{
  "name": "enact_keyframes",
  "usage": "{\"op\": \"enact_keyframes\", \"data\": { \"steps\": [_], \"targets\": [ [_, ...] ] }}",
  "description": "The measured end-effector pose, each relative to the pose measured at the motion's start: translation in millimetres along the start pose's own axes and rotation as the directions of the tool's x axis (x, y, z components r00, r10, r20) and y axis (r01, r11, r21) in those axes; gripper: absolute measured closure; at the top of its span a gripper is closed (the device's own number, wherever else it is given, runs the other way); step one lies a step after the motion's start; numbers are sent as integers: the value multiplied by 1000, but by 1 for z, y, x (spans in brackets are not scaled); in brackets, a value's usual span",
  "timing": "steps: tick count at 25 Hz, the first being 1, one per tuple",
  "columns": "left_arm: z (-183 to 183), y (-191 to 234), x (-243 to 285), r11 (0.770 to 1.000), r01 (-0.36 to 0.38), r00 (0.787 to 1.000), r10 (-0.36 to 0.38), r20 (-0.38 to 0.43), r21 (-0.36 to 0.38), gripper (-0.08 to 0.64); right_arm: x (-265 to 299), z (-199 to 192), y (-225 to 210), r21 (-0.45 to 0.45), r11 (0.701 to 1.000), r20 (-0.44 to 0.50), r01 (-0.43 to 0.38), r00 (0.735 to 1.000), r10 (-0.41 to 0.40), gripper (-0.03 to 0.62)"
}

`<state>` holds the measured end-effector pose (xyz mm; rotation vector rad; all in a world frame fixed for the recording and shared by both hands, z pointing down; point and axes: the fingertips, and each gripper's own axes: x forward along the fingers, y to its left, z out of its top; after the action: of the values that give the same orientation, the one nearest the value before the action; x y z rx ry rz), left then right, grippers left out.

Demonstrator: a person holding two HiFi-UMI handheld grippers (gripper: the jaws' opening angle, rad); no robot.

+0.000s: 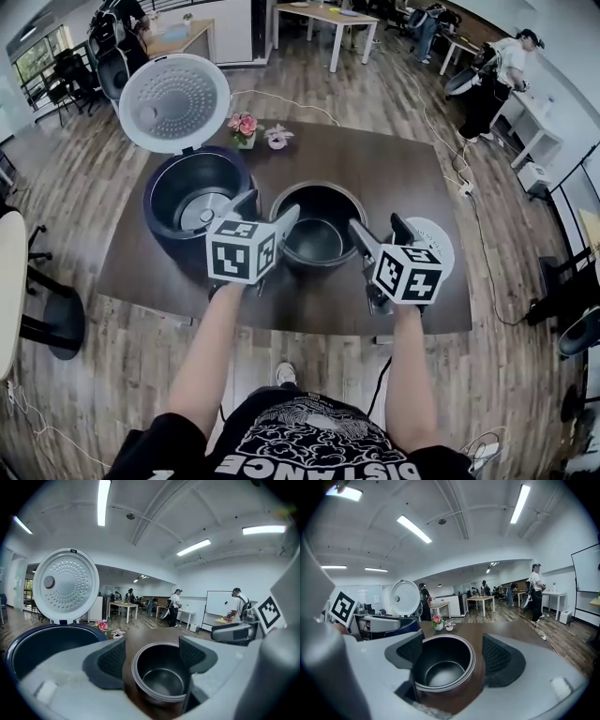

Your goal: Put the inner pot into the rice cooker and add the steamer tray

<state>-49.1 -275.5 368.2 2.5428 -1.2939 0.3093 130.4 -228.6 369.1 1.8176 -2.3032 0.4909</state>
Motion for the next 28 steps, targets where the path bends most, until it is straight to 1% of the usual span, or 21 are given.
{"op": "enact_keyframes", "data": {
  "steps": [6,14,17,21,28],
  "targets": [
    [-4,5,16,1000,16,1000,-16,-18,-5,204,15,-1,-5,1,1000,-17,3,1000,-3,207],
    [-6,8,31,1000,-22,999,22,-34,-9,204,34,2,-22,1,999,-30,-32,999,32,212],
    [-6,12,35,997,-76,996,75,-38,-25,204,47,5,-28,-15,997,-47,-82,996,81,216],
    [-8,15,37,987,-152,988,150,-41,-50,204,65,3,-38,-17,989,-81,-146,986,144,225],
    [-12,17,39,964,-253,967,249,-52,-82,204,91,-4,-45,-25,969,-137,-247,961,241,236]
  ]
}}
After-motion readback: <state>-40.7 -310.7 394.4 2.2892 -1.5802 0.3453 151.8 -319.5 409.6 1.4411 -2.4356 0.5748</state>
